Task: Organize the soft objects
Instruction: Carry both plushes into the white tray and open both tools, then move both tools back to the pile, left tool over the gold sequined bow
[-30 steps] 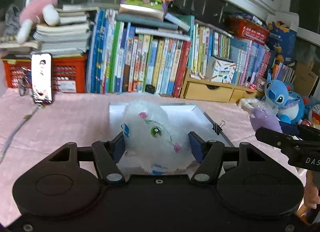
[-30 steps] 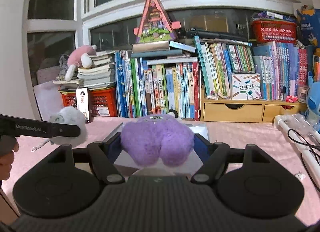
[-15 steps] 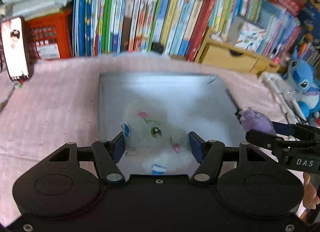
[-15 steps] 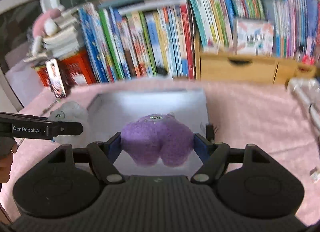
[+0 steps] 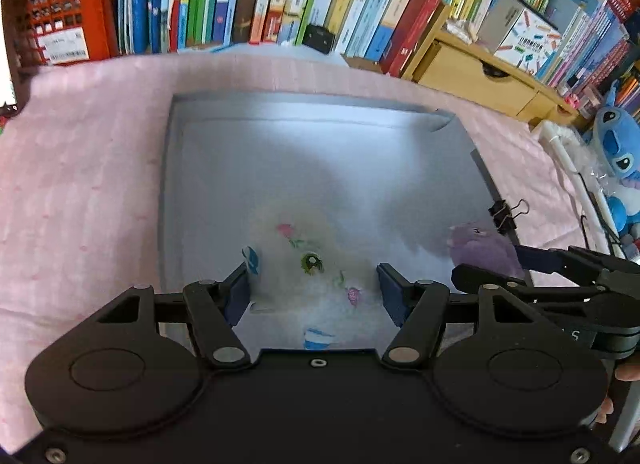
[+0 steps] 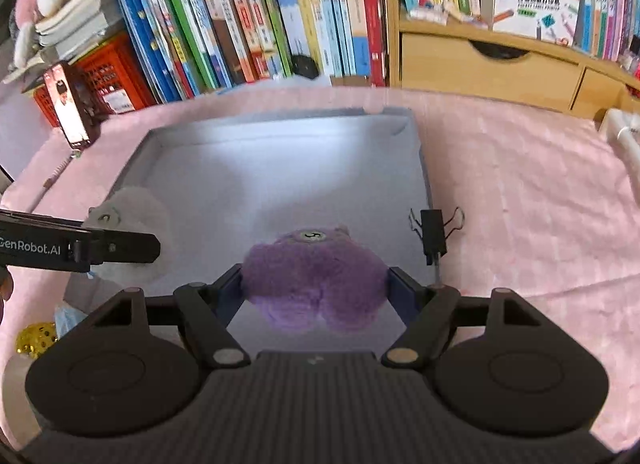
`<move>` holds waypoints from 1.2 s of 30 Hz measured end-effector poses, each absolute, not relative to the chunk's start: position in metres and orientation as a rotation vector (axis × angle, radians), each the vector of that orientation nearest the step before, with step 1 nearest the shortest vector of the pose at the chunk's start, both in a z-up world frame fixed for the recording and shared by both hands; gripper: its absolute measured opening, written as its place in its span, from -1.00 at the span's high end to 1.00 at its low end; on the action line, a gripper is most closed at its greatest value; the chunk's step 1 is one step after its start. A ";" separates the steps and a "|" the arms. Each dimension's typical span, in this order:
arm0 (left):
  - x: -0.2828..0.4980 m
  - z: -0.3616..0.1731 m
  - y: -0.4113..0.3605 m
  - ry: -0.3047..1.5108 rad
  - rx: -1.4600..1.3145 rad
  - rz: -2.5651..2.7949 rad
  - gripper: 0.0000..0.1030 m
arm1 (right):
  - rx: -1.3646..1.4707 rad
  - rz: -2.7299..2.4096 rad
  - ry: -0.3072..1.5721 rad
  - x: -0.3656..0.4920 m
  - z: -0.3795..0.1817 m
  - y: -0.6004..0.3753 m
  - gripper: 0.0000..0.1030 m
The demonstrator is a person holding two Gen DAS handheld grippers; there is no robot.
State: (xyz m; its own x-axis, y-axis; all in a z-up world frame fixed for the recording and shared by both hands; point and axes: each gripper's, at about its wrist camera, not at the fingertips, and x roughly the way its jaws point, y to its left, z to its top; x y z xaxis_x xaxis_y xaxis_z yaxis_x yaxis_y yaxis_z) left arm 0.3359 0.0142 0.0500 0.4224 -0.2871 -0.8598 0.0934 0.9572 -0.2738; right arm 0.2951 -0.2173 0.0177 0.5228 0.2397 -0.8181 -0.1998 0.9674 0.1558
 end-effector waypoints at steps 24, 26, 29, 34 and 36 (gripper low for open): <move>0.344 0.054 0.027 1.099 -0.236 -0.203 -0.68 | -0.005 0.279 1.009 0.300 0.014 -0.214 -0.77; 0.339 0.061 0.030 1.073 -0.233 -0.200 -0.72 | 0.005 0.285 0.987 0.297 0.019 -0.218 -0.77; 0.328 0.072 0.034 1.031 -0.219 -0.189 -0.78 | 0.015 0.288 0.945 0.288 0.029 -0.222 -0.77; 0.298 0.089 0.035 0.950 -0.165 -0.210 -0.81 | 0.033 0.297 0.856 0.265 0.051 -0.229 -0.78; 0.284 0.094 0.035 0.921 -0.150 -0.226 -0.82 | 0.021 0.300 0.814 0.252 0.058 -0.231 -0.78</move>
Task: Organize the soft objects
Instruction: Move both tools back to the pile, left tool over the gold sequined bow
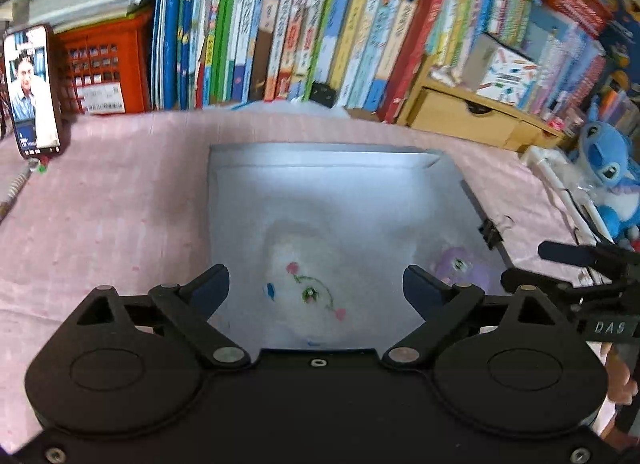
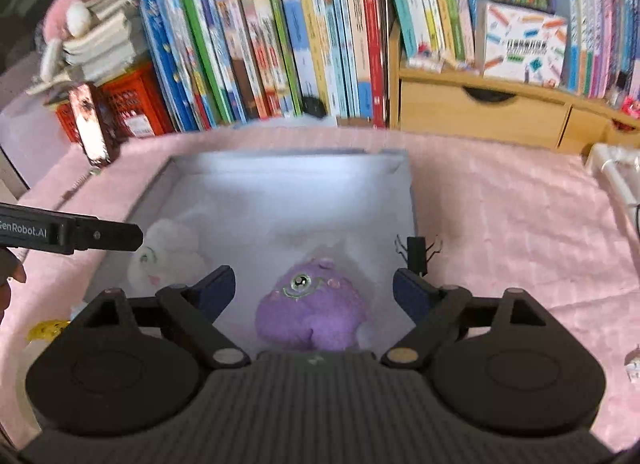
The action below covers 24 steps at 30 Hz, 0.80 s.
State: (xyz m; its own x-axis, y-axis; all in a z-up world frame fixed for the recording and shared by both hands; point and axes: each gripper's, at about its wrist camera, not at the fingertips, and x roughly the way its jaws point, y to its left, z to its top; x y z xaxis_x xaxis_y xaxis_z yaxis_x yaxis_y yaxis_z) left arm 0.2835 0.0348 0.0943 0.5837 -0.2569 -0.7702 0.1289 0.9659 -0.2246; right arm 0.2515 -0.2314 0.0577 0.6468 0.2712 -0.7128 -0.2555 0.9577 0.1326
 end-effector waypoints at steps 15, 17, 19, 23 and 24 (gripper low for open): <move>0.170 0.116 0.053 0.713 -0.120 -0.289 -0.89 | -0.053 0.306 0.559 0.131 0.078 -0.243 -0.80; 0.154 0.115 0.054 0.697 -0.123 -0.299 -0.89 | -0.057 0.308 0.544 0.118 0.076 -0.243 -0.80; 0.140 0.113 0.055 0.685 -0.121 -0.301 -0.89 | -0.058 0.309 0.532 0.105 0.074 -0.243 -0.80; 0.115 0.106 0.058 0.660 -0.121 -0.299 -0.90 | -0.085 0.297 0.498 0.083 0.068 -0.239 -0.80; 0.108 0.105 0.059 0.653 -0.120 -0.300 -0.90 | -0.096 0.293 0.486 0.077 0.066 -0.238 -0.81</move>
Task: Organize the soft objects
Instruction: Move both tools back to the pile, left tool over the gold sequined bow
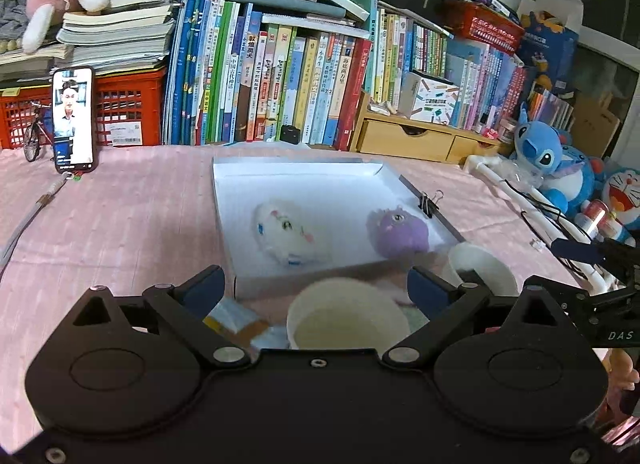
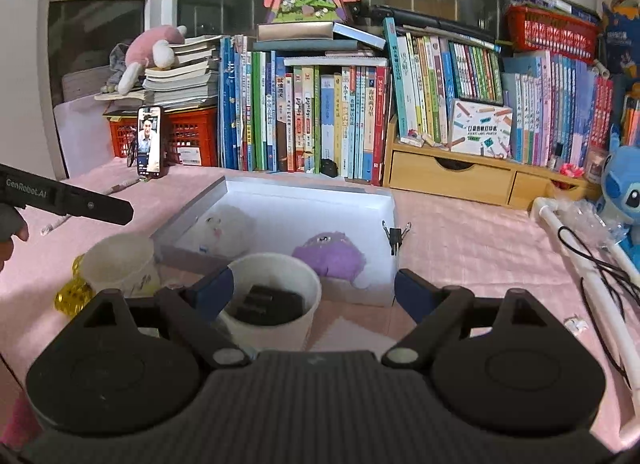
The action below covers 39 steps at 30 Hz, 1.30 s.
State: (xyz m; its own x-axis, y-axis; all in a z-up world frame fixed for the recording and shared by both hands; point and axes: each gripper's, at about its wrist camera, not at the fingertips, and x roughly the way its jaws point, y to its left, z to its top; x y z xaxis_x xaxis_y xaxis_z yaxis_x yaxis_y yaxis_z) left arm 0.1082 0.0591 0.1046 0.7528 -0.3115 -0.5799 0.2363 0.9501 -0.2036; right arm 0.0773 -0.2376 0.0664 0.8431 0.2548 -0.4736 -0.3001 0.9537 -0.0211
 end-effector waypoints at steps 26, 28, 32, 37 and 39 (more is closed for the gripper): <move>0.023 0.029 0.085 0.581 -0.053 -0.035 -0.92 | -0.191 0.328 0.412 0.006 0.003 -0.194 -0.91; 0.024 0.025 0.084 0.585 -0.053 -0.037 -0.92 | -0.191 0.332 0.423 0.007 -0.001 -0.191 -0.89; 0.025 0.020 0.078 0.572 -0.032 -0.026 -0.92 | -0.191 0.320 0.431 0.007 -0.007 -0.188 -0.81; 0.030 0.013 0.072 0.570 -0.012 -0.017 -0.91 | -0.197 0.320 0.429 0.007 -0.011 -0.186 -0.77; 0.033 0.010 0.071 0.576 -0.013 -0.012 -0.87 | -0.225 0.317 0.421 0.007 -0.012 -0.183 -0.73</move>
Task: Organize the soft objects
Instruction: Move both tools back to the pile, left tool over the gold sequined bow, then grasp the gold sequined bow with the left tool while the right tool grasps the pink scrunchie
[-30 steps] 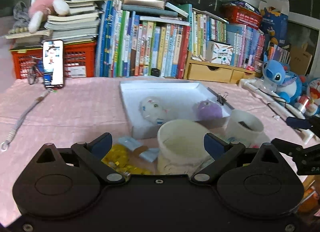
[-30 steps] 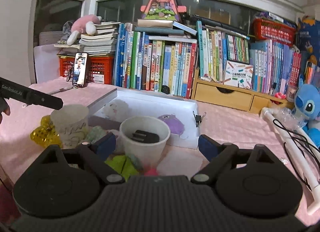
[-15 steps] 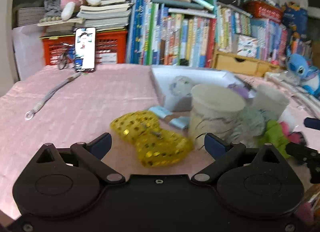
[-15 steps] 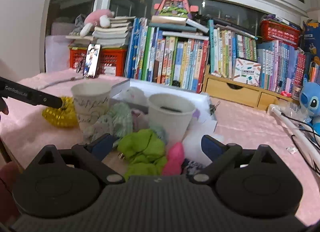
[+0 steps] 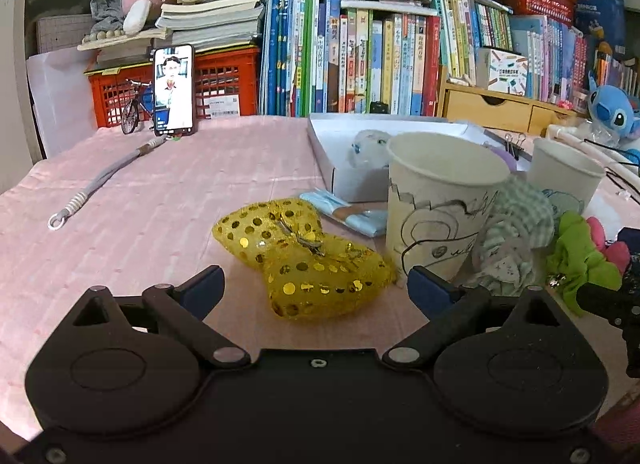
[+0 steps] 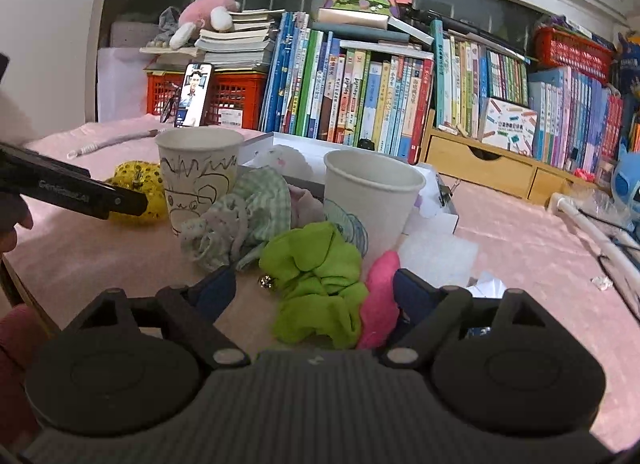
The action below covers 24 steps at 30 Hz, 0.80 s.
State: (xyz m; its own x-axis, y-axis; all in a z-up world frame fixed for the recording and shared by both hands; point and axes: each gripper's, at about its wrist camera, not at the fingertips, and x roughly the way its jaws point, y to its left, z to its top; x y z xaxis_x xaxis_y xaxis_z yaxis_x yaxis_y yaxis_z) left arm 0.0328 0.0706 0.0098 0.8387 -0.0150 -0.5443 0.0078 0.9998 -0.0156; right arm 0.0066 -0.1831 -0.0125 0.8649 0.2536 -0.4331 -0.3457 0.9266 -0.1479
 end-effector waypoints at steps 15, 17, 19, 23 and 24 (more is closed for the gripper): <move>0.044 -0.002 0.072 0.607 -0.032 -0.019 -0.38 | -0.307 0.258 0.452 0.019 -0.028 -0.176 -0.45; 0.044 -0.002 0.072 0.612 -0.036 -0.029 -0.13 | -0.307 0.252 0.451 0.019 -0.028 -0.176 -0.32; 0.044 -0.002 0.070 0.613 -0.028 -0.023 -0.02 | -0.307 0.251 0.452 0.019 -0.027 -0.176 -0.24; 0.041 0.002 0.068 0.596 -0.006 -0.019 0.12 | -0.305 0.257 0.444 0.016 -0.023 -0.177 -0.03; 0.039 0.004 0.068 0.590 -0.002 -0.016 0.13 | -0.301 0.260 0.445 0.015 -0.021 -0.178 0.00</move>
State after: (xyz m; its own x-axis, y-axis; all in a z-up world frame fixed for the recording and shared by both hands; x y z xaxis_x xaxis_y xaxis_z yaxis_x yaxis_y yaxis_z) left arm 0.0392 0.0679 0.0042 0.8307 -0.0162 -0.5566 0.0149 0.9999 -0.0069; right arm 0.0155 -0.1777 -0.0215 0.8712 0.1801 -0.4567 -0.3100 0.9232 -0.2273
